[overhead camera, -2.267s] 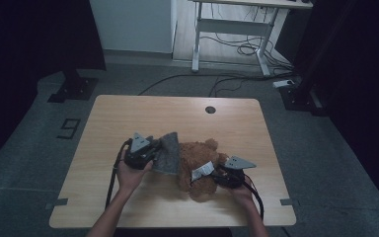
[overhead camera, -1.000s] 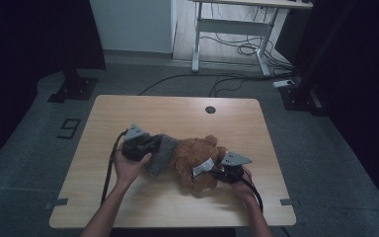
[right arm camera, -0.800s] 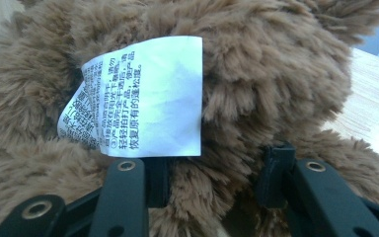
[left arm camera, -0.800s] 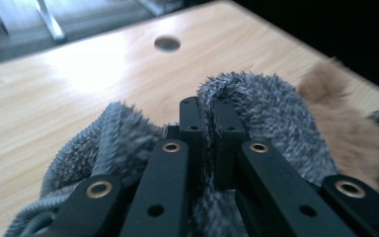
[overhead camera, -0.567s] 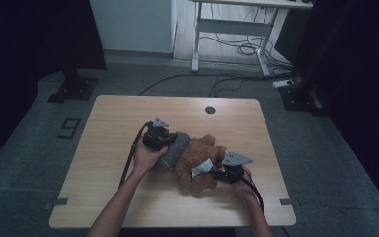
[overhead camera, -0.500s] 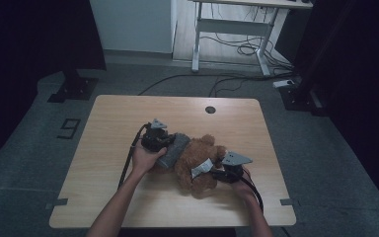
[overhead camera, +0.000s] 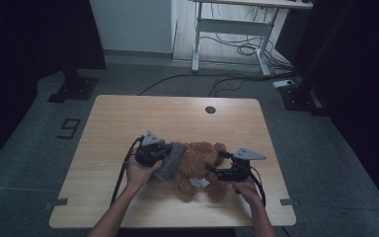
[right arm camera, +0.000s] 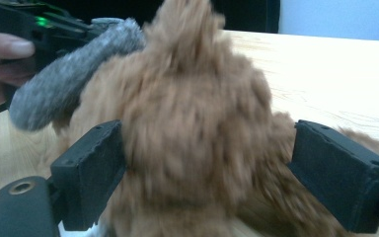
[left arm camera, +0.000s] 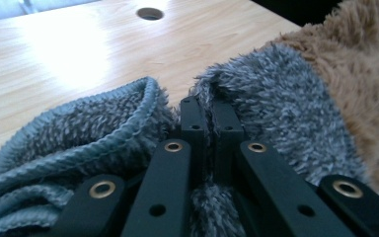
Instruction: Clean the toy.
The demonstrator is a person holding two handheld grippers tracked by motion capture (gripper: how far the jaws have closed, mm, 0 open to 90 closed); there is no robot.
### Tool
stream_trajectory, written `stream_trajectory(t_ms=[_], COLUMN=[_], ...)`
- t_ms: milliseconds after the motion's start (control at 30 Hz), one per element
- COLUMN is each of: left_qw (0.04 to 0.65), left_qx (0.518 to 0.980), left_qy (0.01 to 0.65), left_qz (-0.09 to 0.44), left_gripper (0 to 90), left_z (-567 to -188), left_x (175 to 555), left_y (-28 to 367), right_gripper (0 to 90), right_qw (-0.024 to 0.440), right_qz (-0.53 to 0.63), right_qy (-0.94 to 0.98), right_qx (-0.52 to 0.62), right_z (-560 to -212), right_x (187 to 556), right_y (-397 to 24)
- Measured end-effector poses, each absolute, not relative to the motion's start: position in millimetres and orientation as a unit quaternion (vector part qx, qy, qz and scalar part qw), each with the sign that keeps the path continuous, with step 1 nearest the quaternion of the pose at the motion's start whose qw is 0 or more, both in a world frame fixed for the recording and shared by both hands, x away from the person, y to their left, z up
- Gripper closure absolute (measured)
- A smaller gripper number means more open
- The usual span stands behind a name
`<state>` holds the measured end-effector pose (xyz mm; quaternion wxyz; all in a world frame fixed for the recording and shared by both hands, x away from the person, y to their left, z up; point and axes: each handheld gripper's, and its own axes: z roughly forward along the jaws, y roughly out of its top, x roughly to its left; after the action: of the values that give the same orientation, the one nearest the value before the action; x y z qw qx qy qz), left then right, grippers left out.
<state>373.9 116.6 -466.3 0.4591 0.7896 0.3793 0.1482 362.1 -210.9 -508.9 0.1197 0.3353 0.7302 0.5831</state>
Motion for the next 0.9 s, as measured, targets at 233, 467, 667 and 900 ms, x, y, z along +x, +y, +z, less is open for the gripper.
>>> stream_trajectory(t_ms=[233, 467, 667, 900], left_qw=[0.471, 0.481, 0.485, 0.509], left_qx=[0.788, 0.777, 0.764, 0.774], left_qy=[0.371, 0.372, 0.397, 0.355], left_qz=[0.139, 0.163, 0.151, 0.126], left_gripper=[86.1, 86.0, 85.7, 86.3], left_z=[-471.3, -477.2, -470.8, -432.8], left_x=[357.5, 353.0, 380.8, 384.8], left_y=[120.5, 116.6, 103.4, 60.3], right_gripper=[15.4, 41.3, 48.6, 48.2], right_qw=[0.056, 0.088, 0.162, 0.19], right_qz=[0.55, 0.522, 0.514, 0.521], right_qy=[0.77, 0.794, 0.777, 0.77], right_qx=[0.318, 0.299, 0.324, 0.316], right_z=[-522.6, -529.8, -532.3, -534.6], right_x=[366.9, 362.1, 372.1, 375.6], right_y=[-191.6, -183.1, -179.1, -179.5])
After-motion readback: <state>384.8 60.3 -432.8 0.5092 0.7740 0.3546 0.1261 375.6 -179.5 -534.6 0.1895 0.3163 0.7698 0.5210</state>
